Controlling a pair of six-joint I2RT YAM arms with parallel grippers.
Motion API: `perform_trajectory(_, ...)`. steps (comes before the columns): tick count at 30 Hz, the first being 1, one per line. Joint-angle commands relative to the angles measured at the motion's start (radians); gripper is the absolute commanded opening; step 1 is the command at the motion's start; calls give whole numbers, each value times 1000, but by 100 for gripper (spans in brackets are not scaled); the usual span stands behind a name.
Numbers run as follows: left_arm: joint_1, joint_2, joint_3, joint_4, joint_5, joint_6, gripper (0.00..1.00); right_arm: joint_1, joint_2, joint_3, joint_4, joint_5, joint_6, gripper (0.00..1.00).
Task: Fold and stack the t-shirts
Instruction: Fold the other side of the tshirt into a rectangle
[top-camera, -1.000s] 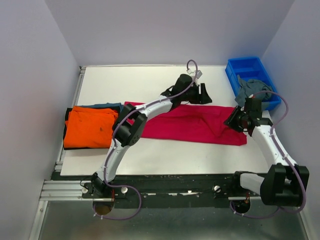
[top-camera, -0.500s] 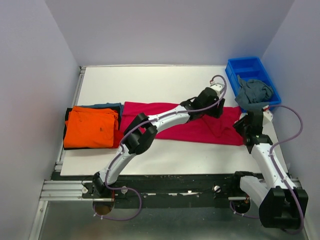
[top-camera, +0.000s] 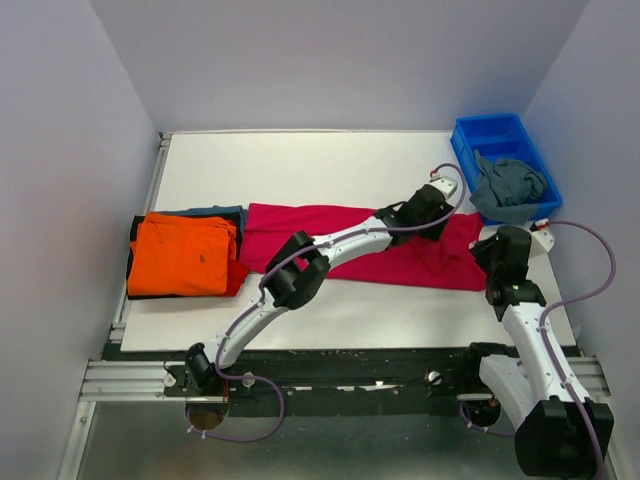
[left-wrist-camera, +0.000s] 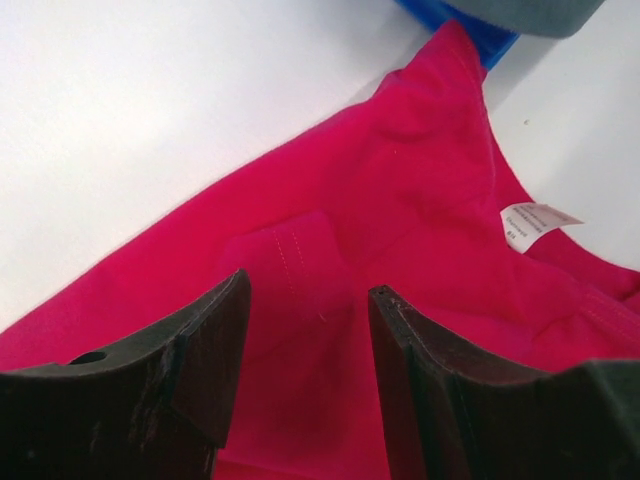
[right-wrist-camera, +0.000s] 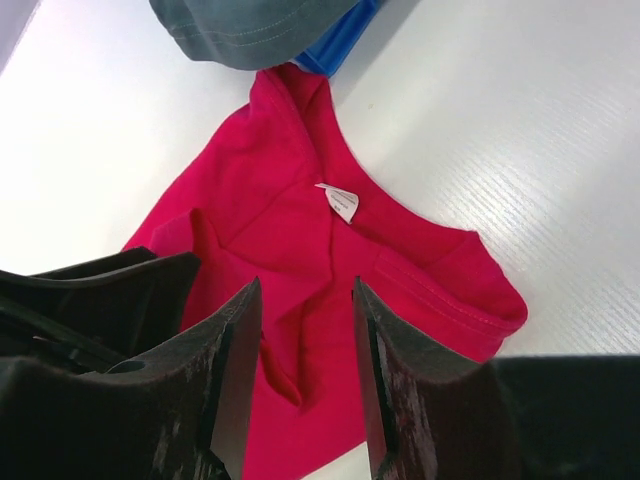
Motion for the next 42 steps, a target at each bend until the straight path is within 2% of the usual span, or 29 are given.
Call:
perform_trajectory(1, -11, 27, 28, -17, -3, 7, 61, 0, 16, -12, 29, 32, 11, 50)
perform_trajectory(3, -11, 25, 25, -13, 9, 7, 53, 2, 23, -9, 31, 29, 11, 50)
perform_trajectory(6, -11, 7, 10, -13, 17, 13, 35, 0, 42, -3, 29, 27, 8, 50)
perform_trajectory(10, -11, -45, -48, 1, 37, 24, 0, 0, 68, 5, 29, 21, 3, 50)
perform_trajectory(22, -2, -271, -324, 78, 17, 44, 0, 0, 187, 46, 65, -99, -60, 50)
perform_trajectory(23, 0, -263, -320, 95, 37, 41, 9, 0, 200, 49, 63, -100, -57, 50)
perform_trajectory(25, 0, -225, -263, 78, 66, 23, 38, 0, 198, 51, 58, -97, -57, 50)
perform_trajectory(26, -2, -198, -225, 63, 84, 12, 46, 0, 189, 46, 58, -97, -58, 50)
perform_trajectory(28, -5, -150, -165, 49, 100, -5, 54, 0, 161, 33, 66, -88, -58, 50)
perform_trajectory(33, -5, -69, -75, 49, 106, -19, 57, 0, 129, 19, 69, -76, -58, 50)
perform_trajectory(42, -5, -9, -19, 20, 85, -13, 53, -1, 146, 26, 69, -89, -58, 50)
